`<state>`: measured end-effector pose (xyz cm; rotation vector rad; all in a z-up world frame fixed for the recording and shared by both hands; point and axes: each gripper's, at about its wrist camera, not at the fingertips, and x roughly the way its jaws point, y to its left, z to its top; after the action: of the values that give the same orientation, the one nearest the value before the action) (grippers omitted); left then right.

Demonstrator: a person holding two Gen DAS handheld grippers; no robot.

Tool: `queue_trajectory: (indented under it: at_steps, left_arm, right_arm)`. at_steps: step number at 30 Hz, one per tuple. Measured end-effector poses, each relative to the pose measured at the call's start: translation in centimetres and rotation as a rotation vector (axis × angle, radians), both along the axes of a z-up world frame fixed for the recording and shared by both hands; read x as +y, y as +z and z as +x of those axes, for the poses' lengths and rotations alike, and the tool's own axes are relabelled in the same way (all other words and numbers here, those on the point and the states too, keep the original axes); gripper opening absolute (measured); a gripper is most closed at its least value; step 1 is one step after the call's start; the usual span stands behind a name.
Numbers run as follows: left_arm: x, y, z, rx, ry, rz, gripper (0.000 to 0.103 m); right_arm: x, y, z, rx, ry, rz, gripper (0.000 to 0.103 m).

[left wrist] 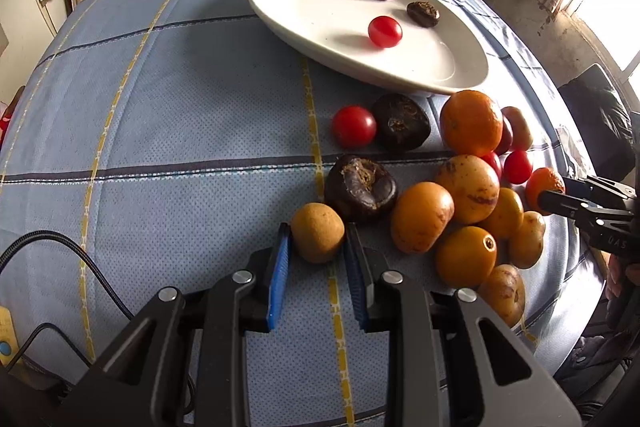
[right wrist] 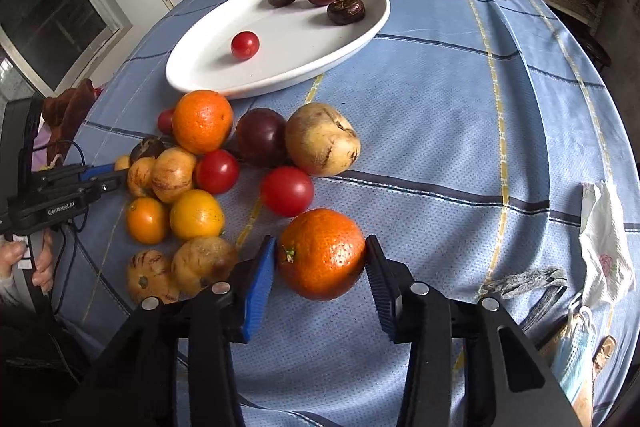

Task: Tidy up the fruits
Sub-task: 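Carry the yellow fruit and orange onto the white plate and release them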

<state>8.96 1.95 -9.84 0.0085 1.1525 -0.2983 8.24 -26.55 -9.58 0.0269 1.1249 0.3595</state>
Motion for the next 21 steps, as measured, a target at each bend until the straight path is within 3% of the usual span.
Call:
queue_trajectory:
  at_steps: [7,12,18,21]
  left_arm:
    - [0.0,0.9,-0.3,-0.023,-0.011,0.0,0.026]
    - [0.3,3.9,0.4,-0.087,-0.009,-0.006,0.026]
    - [-0.7,7.1,5.3,-0.151,-0.006,-0.025,0.026]
    - [-2.1,7.3,8.2,-0.165,-0.02,0.001,0.026]
  right_arm:
    - [-0.5,0.3,-0.2,-0.001,-0.013,0.018,0.044]
    - [-1.5,3.2,0.6,-0.072,-0.045,0.035,0.044]
    - [-0.7,6.3,5.4,-0.143,-0.054,0.076,0.044]
    - [0.7,6.1,8.2,-0.159,-0.044,0.073,0.044]
